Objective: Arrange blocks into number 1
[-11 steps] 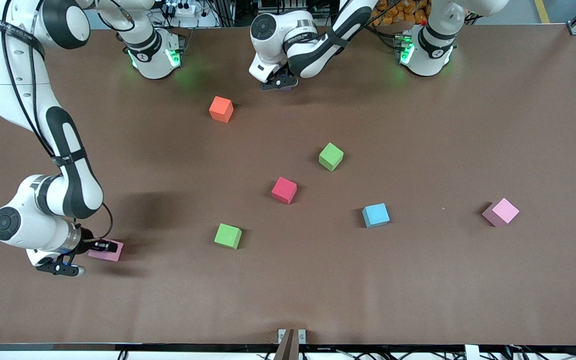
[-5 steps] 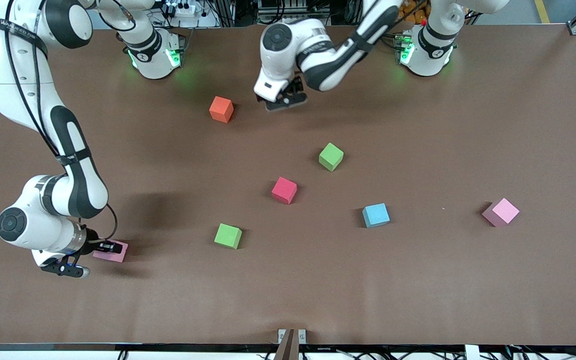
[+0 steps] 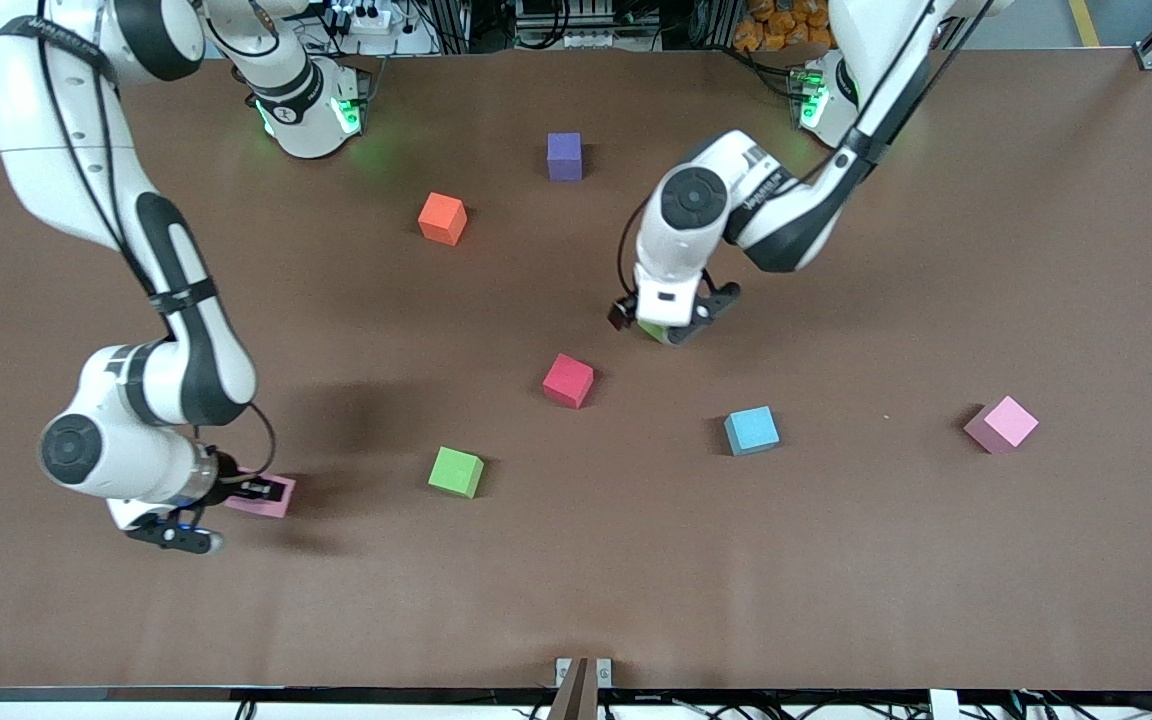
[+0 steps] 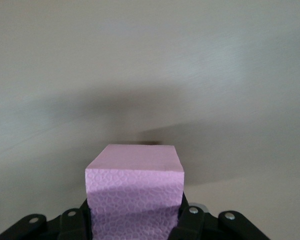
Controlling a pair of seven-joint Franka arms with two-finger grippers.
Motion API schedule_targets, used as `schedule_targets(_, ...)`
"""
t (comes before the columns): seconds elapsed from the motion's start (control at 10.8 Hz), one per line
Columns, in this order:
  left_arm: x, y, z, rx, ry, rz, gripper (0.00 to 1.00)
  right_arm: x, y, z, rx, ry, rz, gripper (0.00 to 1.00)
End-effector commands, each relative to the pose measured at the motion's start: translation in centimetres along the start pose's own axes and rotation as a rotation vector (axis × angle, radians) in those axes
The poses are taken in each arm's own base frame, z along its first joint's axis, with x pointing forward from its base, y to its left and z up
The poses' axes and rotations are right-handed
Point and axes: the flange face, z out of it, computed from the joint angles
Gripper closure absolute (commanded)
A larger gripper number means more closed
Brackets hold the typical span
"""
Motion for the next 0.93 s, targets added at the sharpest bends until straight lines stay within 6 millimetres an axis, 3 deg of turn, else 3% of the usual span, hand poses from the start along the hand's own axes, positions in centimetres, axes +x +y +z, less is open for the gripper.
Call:
schedule_targets(0.0,1.0,0.0,1.9,0.038,0.022,-0.128,0.00,-4.0,-5.9,-1.7,-0.010,-0.014,0.021,0.96)
schedule_targets(0.09,1.1,-0.3,2.6,0.051,0.020,-0.148,0.00,-5.9,-6.9,-2.0,-0.015,-0.018,-0.001,0.96)
schedule_targets(0.28,1.2,-0.4,4.2,0.073,0.012,-0.165,0.00,-12.2,-8.4,-2.2,-0.018,-0.004,-0.039,0.96)
schedule_targets(0.37,0.9,-0.5,4.8,0.080,0.010,-0.160,0.00,-16.1,-10.5,-2.0,-0.024,-0.005,-0.053,0.96)
schedule_targets(0.84,0.0,-1.1,8.2,0.098,0.043,-0.119,0.00,-30.2,-23.3,-0.3,-0.058,-0.026,-0.038,0.96)
